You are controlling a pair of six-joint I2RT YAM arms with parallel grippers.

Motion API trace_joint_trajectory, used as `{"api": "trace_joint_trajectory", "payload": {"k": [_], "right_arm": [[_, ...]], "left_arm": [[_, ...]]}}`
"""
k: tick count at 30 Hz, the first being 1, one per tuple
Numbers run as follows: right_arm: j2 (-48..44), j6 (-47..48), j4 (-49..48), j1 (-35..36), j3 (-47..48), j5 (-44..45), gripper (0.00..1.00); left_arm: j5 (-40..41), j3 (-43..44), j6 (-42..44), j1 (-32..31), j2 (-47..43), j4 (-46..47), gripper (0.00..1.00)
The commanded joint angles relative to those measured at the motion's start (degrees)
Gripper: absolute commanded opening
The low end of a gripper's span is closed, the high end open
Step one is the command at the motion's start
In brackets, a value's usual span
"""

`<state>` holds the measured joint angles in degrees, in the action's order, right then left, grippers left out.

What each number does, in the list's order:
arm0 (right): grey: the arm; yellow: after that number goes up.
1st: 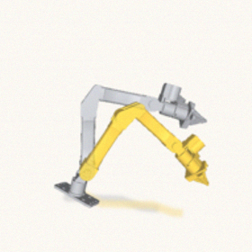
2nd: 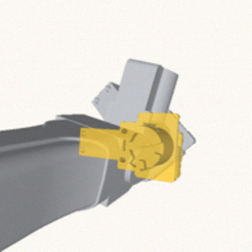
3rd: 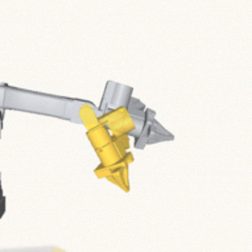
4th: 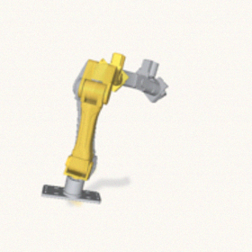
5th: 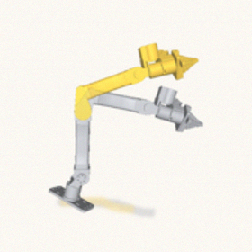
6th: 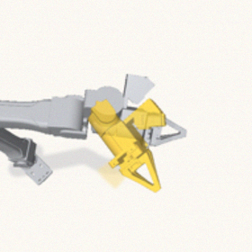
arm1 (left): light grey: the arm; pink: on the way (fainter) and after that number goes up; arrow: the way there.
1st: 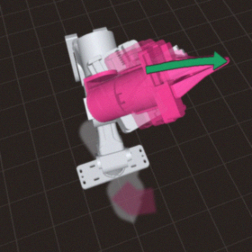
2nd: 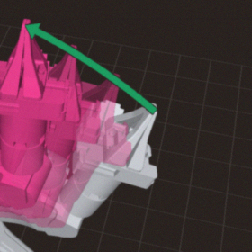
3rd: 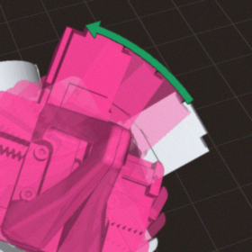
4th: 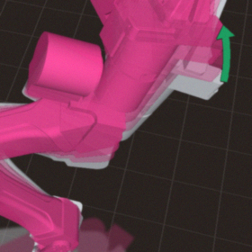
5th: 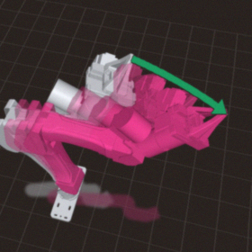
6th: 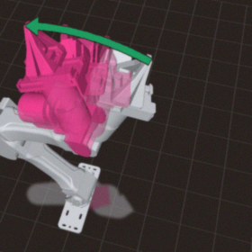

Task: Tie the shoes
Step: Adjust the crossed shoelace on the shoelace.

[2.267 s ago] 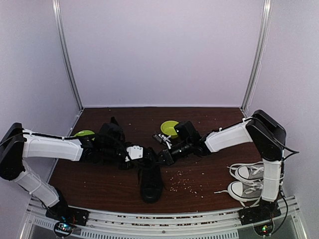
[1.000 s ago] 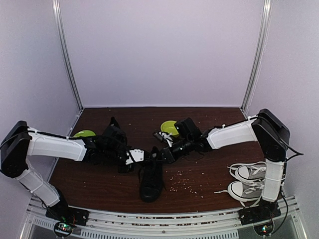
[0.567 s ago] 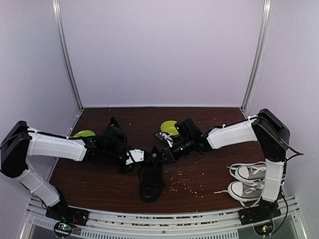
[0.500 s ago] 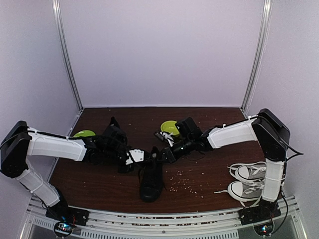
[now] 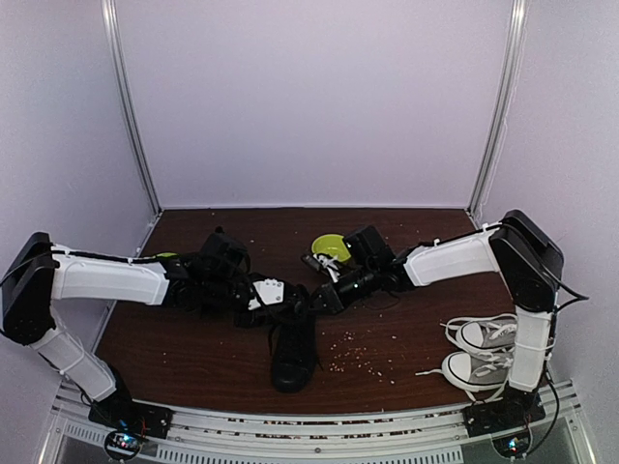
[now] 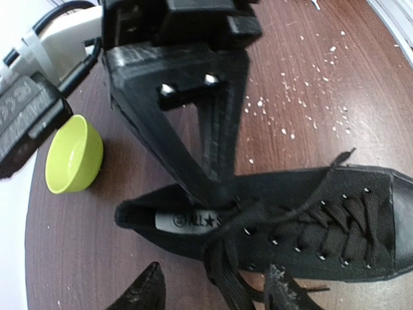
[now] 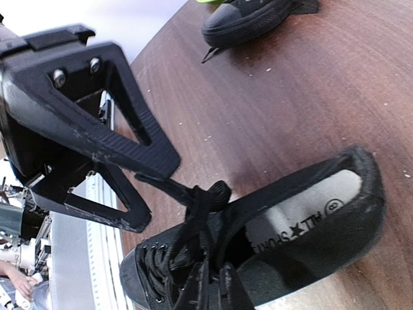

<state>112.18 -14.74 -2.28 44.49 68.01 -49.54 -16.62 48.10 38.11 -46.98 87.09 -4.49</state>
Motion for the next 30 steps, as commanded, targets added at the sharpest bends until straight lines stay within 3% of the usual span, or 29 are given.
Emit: {"api": "trace_joint_trajectory", "payload": {"k": [1,11,19,28,30], "right_arm": [[-0.47,1.82,1.44,0.09,1.14,-3.21,0.09],[2.27,0.13,0.51,0.32,2.74,-5.15,0.12],[3.09,-2.13,-1.81,0.33,2.71,-5.05,0.12],[4.46,-9.22,-10.44,0.34,1.09,-8.61,0.15],[4.79,-9.58,-10.59,0.39,0.92,-8.73,0.15]], "left_arm": [[-1.6,4.7,1.55,-0.05,4.43,0.51,0.5],[-2.12,6.85,2.51,-0.11,9.13,0.66,0.37],[-3.43,5.88,0.22,-0.04,9.24,3.62,0.0],[-5.92,4.93,-0.43,-0.13,8.94,4.04,0.0],[-6.09,4.59,-0.38,-0.13,8.98,4.11,0.12]]}}
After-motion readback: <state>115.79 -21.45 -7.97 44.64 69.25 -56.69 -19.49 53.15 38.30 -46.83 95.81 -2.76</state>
